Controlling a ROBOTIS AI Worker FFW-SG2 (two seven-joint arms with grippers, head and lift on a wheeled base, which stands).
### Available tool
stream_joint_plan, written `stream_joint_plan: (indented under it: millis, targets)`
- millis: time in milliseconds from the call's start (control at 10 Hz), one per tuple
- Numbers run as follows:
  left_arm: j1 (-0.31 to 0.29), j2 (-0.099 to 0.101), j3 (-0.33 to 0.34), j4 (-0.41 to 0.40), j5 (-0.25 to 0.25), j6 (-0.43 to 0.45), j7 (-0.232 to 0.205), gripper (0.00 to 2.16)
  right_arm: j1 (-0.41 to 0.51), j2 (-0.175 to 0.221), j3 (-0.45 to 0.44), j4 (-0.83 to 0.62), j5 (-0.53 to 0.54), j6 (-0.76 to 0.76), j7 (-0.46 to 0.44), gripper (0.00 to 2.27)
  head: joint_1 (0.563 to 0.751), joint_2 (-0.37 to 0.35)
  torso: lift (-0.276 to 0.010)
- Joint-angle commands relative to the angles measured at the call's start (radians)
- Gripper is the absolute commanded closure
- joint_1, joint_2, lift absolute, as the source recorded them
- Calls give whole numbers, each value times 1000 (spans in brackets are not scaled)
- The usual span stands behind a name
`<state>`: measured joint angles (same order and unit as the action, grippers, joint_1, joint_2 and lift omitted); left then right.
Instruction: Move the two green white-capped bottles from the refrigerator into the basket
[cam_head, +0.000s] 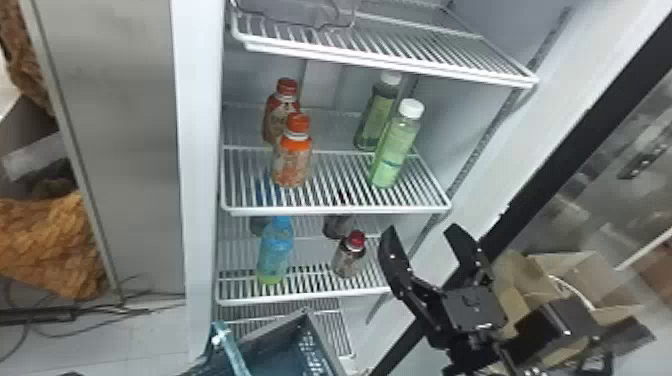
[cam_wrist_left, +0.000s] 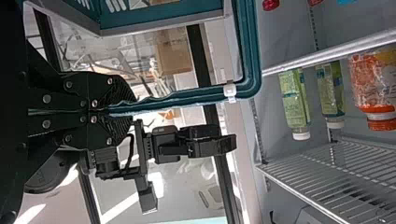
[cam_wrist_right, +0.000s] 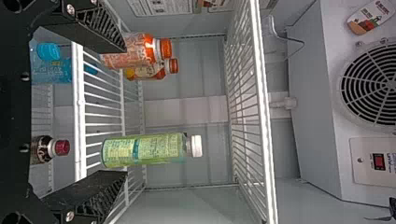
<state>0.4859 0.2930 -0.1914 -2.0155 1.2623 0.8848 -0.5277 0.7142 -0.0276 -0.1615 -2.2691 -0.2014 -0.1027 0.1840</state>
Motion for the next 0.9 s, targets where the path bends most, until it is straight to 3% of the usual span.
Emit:
stream_joint_plan:
  millis: [0,800]
  targets:
    - [0,0,0,-1,0,1,0,1207,0,0,0,0,0,0,0,105,695,-350,-4]
    - [-2,0,0,2,2,6,2,1205,-22,0,-12,22,4,2,0,105,695,-350,-4]
